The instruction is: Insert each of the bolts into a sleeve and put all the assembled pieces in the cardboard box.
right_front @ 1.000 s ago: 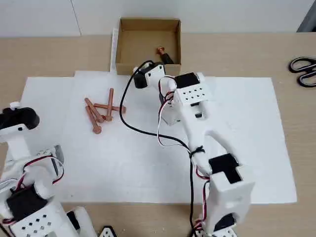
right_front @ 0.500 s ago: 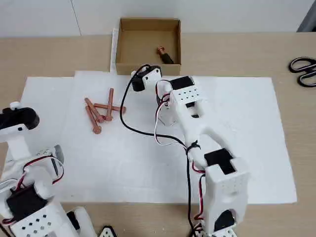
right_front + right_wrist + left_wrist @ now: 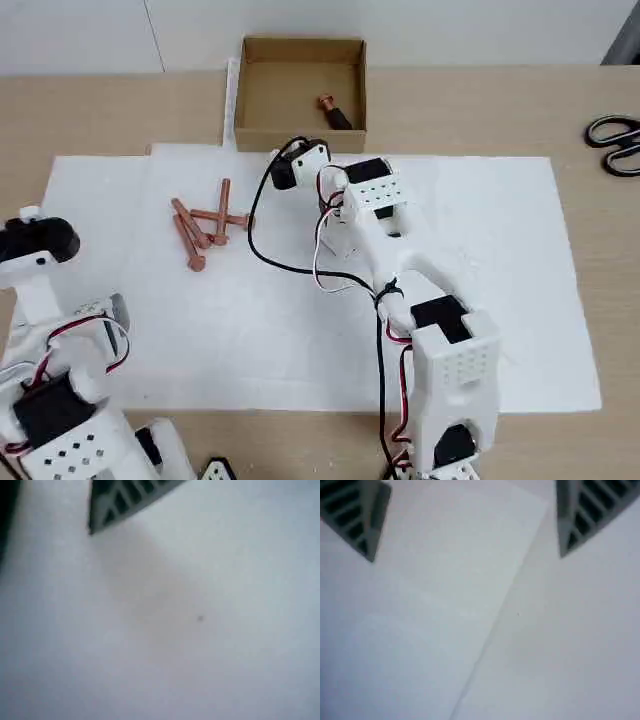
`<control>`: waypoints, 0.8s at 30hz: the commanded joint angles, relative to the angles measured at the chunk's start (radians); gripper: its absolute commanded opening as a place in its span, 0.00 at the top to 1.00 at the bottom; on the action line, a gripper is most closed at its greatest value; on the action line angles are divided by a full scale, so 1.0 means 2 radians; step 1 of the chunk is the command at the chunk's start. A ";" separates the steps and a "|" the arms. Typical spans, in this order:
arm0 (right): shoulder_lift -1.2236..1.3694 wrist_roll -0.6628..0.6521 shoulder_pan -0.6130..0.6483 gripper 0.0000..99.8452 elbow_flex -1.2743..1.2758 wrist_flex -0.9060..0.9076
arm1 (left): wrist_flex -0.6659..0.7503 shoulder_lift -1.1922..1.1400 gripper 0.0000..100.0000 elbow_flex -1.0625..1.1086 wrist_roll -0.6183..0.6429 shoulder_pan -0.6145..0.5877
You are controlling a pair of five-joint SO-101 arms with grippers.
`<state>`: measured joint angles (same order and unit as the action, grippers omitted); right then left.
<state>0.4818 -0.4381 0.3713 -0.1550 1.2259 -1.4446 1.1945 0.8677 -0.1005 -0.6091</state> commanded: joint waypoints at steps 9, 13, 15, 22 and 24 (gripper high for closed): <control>0.016 -0.004 0.000 0.87 -0.004 -0.011 | 0.012 0.003 0.78 0.001 -0.003 -0.003; 0.022 -0.002 0.000 0.95 -0.004 -0.010 | 0.012 0.003 0.78 0.001 -0.003 -0.003; 0.022 -0.001 0.000 1.00 -0.004 -0.009 | 0.012 0.003 0.78 0.001 -0.003 -0.003; 0.017 -0.001 0.000 1.00 -0.028 0.033 | 0.012 0.003 0.78 0.001 -0.003 -0.003; 0.013 -0.001 0.000 1.00 -0.061 0.073 | 0.012 0.003 0.78 0.001 -0.003 -0.003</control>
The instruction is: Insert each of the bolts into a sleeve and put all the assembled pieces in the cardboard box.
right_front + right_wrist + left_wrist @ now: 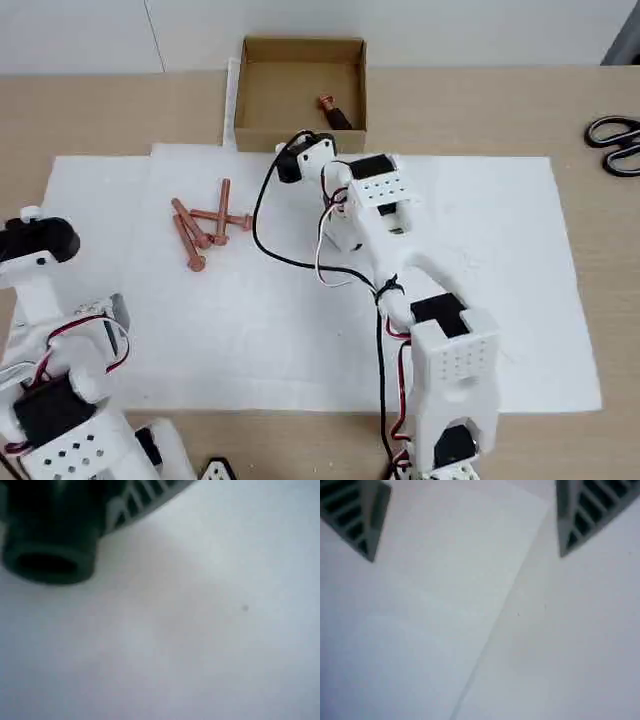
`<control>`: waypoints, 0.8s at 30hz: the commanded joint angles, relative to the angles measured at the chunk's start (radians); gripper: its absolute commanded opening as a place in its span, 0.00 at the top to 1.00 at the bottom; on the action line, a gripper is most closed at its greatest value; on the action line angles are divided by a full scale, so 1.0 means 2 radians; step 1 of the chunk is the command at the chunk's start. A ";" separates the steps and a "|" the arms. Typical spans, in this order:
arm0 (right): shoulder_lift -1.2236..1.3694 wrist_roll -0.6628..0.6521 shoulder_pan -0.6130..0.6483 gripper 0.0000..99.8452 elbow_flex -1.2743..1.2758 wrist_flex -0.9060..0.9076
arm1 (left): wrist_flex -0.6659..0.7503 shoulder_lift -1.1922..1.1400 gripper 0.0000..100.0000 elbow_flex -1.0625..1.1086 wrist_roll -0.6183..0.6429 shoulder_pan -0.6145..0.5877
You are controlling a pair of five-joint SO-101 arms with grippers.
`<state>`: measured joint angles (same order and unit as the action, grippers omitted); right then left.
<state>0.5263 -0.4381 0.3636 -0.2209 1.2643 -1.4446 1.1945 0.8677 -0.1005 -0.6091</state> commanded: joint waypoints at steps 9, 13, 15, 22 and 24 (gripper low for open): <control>-0.069 0.033 0.003 1.00 -0.121 0.188 | 0.012 0.003 0.78 0.001 -0.003 -0.002; -0.097 0.073 -0.001 1.00 -0.111 0.209 | 0.012 0.003 0.78 0.001 -0.003 -0.002; -0.112 0.090 -0.006 1.00 -0.089 0.208 | 0.012 0.003 0.78 0.001 -0.003 -0.002; -0.129 0.093 -0.033 1.00 0.008 0.199 | 0.012 0.003 0.78 0.001 -0.003 -0.002; -0.129 0.094 -0.044 1.00 0.028 0.191 | 0.012 0.003 0.78 0.001 -0.003 -0.002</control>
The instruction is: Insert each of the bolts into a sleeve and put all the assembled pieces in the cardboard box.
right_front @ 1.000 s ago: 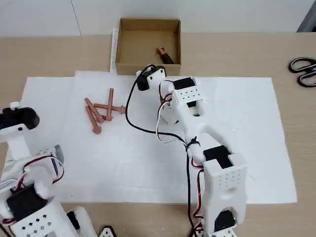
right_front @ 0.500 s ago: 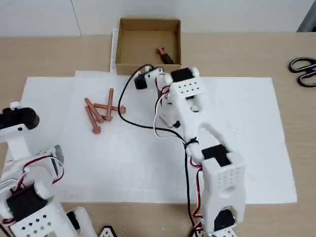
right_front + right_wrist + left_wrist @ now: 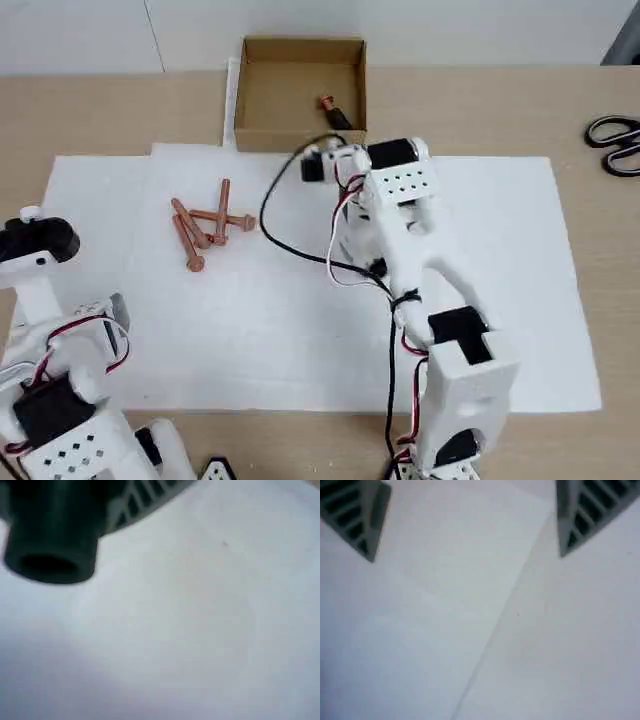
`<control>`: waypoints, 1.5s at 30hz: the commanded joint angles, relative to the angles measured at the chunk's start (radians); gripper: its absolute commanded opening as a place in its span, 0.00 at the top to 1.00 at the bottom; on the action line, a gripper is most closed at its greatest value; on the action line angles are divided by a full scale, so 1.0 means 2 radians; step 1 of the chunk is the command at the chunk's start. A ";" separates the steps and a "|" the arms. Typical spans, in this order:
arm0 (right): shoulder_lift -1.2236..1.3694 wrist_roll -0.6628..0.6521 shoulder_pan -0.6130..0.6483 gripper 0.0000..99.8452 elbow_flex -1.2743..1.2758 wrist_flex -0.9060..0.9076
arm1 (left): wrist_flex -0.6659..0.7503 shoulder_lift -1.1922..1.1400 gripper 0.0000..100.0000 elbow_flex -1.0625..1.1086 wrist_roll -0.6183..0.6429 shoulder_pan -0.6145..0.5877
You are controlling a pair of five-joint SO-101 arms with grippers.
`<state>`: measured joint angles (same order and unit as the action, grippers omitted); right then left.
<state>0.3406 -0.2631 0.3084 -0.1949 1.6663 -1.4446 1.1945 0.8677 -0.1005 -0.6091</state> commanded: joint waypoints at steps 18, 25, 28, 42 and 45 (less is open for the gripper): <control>-0.035 0.007 -0.025 0.91 0.135 -0.117 | 0.108 0.003 0.78 0.152 -0.002 0.130; -0.036 0.005 -0.026 0.91 0.135 -0.117 | 0.193 0.006 0.79 0.221 0.017 0.153; -0.038 0.005 -0.025 0.91 0.135 -0.117 | 0.213 0.042 0.84 0.227 0.031 0.157; -0.039 0.005 -0.024 0.91 0.133 -0.114 | 0.130 0.288 0.85 0.303 -0.028 0.153; -0.039 0.004 -0.025 0.90 0.133 -0.112 | 0.130 0.300 0.85 0.307 -0.028 0.154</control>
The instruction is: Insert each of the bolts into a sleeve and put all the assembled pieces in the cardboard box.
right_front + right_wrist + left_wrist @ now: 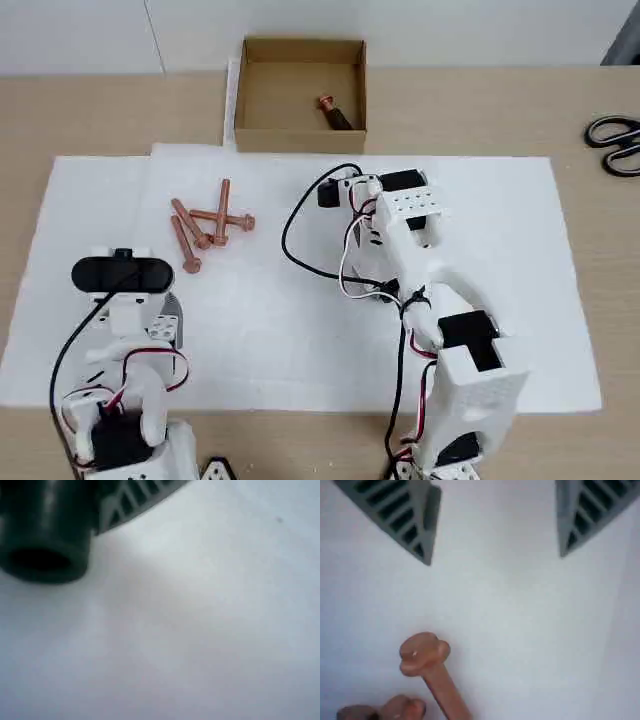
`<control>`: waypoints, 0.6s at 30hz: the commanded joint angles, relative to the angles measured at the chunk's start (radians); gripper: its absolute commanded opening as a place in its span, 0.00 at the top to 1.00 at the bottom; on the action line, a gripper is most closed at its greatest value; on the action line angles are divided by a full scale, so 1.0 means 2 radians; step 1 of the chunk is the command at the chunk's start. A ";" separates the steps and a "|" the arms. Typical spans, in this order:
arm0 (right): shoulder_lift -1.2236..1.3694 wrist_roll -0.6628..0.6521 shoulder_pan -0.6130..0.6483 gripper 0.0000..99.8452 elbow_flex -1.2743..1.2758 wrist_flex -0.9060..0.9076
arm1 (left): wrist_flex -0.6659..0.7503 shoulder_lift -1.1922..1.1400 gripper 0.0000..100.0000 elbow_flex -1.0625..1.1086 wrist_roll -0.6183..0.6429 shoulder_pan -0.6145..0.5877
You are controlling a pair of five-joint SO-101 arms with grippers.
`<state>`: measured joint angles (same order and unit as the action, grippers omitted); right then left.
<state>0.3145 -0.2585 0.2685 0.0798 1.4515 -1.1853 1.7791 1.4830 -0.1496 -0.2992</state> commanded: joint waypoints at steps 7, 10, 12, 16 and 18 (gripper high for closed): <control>-0.026 0.002 -0.007 0.80 -0.018 0.016 | -0.001 0.021 0.85 0.005 -0.004 -0.001; -0.026 0.002 -0.005 0.81 -0.018 0.016 | 0.000 0.020 0.85 0.006 -0.004 -0.001; -0.026 0.002 -0.004 0.81 -0.018 0.016 | 0.000 0.020 0.85 0.006 -0.004 -0.001; -0.023 0.002 -0.003 0.81 -0.018 0.010 | 0.000 0.020 0.85 0.007 -0.004 -0.001; -0.023 0.002 0.000 0.81 -0.016 0.005 | 0.000 0.020 0.85 0.007 -0.004 -0.001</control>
<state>0.3130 -0.2570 0.2716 0.0783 1.4760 -1.1853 1.8052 1.4983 -0.1496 -0.2992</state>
